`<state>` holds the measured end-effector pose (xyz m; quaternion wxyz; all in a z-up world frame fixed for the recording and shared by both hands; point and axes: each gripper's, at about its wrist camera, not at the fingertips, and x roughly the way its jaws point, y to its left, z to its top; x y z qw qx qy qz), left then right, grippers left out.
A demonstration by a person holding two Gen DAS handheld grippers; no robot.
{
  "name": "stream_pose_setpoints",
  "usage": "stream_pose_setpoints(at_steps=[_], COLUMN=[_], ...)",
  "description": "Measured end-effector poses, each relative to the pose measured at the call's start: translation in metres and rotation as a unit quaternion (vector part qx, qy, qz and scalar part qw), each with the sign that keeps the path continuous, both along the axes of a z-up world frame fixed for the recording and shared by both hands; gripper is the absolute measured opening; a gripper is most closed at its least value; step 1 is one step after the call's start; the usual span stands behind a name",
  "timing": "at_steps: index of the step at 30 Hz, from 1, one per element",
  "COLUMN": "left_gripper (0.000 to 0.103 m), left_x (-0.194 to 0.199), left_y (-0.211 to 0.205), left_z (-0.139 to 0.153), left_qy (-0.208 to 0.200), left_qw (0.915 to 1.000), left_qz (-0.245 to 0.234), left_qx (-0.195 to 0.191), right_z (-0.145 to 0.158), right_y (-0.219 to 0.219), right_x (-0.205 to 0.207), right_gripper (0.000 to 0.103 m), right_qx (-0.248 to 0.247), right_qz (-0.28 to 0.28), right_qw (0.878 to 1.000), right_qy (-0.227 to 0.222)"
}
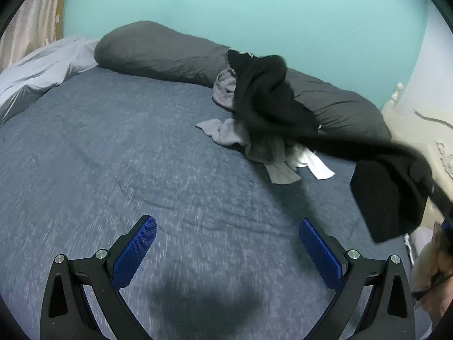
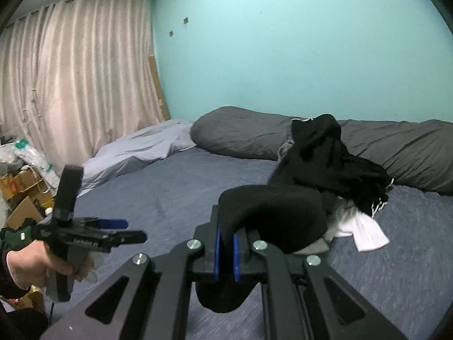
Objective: Fold clothes
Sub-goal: 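Lift the black garment with the right gripper and pull it out of the pile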
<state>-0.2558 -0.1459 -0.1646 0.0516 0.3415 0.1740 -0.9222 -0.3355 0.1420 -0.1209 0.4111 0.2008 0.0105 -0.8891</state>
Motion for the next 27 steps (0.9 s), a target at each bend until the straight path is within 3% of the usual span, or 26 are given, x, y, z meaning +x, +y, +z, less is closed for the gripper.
stream_pose_setpoints(at_steps=[9,17,21,27], left_gripper=[0.103,0.103,0.103,0.103], left_x=[0.088,0.135,0.14,0.133], left_y=[0.022,0.027,0.029,0.033], left_z=[0.036,0.031,0.01,-0.027], left_qy=[0.02,0.023,0.014,-0.002], left_qw=[0.9998,0.9996,0.9997,0.9994], left_qz=[-0.005,-0.002,0.0,-0.003], left_qx=[0.002,0.015,0.022,0.035], right_z=[0.01,0.022,0.004,-0.047], right_y=[0.016,0.036,0.045,0.051], right_x=[0.12,0.188,0.193,0.163], right_gripper=[0.006,0.006,0.006,0.006], right_qx=[-0.003,-0.008,0.015,0.086], right_qz=[-0.007,-0.01,-0.017,-0.059], right_qw=[1.0,1.0,1.0,0.991], right_qy=[-0.004,0.0,-0.02,-0.089])
